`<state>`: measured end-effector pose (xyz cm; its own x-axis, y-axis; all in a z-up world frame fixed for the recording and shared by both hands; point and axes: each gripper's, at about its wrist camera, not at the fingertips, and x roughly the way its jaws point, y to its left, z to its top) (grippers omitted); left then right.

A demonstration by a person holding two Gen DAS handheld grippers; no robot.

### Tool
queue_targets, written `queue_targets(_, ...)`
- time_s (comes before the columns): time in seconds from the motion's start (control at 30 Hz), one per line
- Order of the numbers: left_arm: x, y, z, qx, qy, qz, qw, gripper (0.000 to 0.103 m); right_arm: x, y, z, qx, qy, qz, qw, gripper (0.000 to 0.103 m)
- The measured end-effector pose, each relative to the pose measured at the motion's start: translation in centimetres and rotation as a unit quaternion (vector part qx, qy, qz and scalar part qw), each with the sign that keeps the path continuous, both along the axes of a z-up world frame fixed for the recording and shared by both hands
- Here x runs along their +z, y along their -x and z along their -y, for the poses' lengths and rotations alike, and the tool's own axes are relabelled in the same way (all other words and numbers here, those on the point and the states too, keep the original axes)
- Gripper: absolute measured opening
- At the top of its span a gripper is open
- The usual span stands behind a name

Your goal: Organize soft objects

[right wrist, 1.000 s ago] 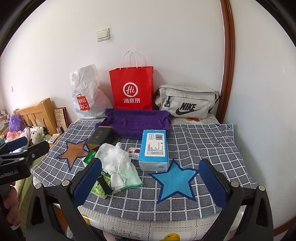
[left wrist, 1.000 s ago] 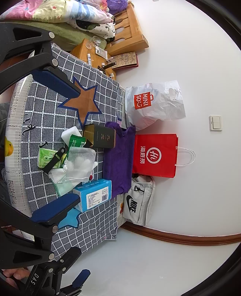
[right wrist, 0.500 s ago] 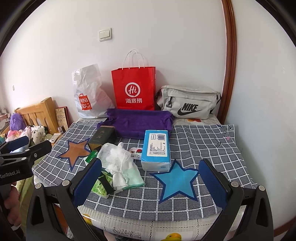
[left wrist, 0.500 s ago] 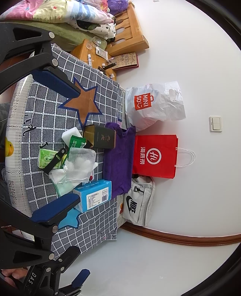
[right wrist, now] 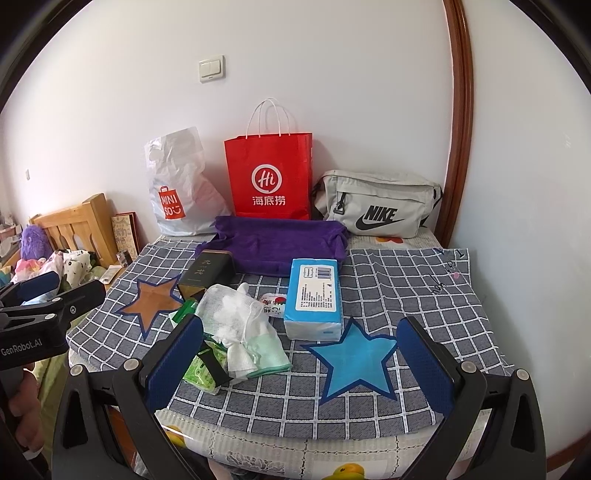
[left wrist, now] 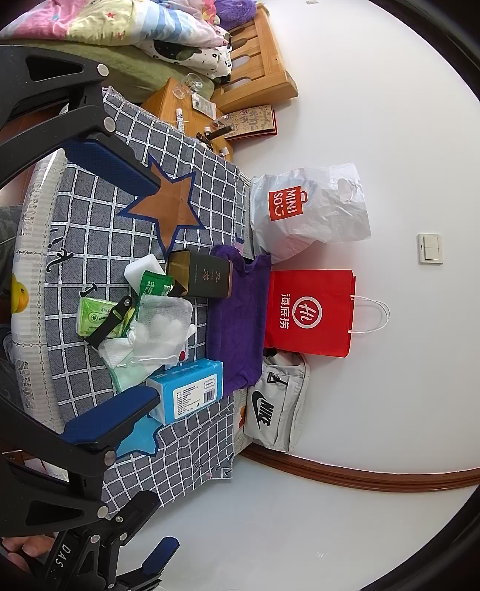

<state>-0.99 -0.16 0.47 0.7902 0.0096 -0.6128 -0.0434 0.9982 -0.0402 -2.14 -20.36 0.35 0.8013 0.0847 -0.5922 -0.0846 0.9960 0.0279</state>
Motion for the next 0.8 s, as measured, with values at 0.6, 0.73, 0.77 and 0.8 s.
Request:
queue_targets(0.6, -0.1, 0.0, 0.0, 0.0, 0.0, 0.0, 1.0, 0.103, 0.0, 0.2, -0.3, 0.002, -0.004, 0.003, 1.0, 0.103)
queue_targets(0.73, -0.9, 0.0, -0.6, 0.008, 0.0, -0.007, 0.9999, 0.103, -0.7, -0.3, -0.1, 0.005, -0.006, -0.001, 1.0, 0.103)
queue_targets(0.77, -1.2, -0.3, -0.9, 0.01, 0.001, -0.011, 0.9999, 0.103, -1.0, -0.5, -0.1, 0.006, -0.006, -0.004, 1.0, 0.103)
queue_targets(0.8, -1.6, -0.5, -1.1, 0.013, 0.002, -0.017, 0.9998, 0.103, -1.3, -0.7, -0.1, 0.007, -0.005, -0.007, 1.0, 0.103)
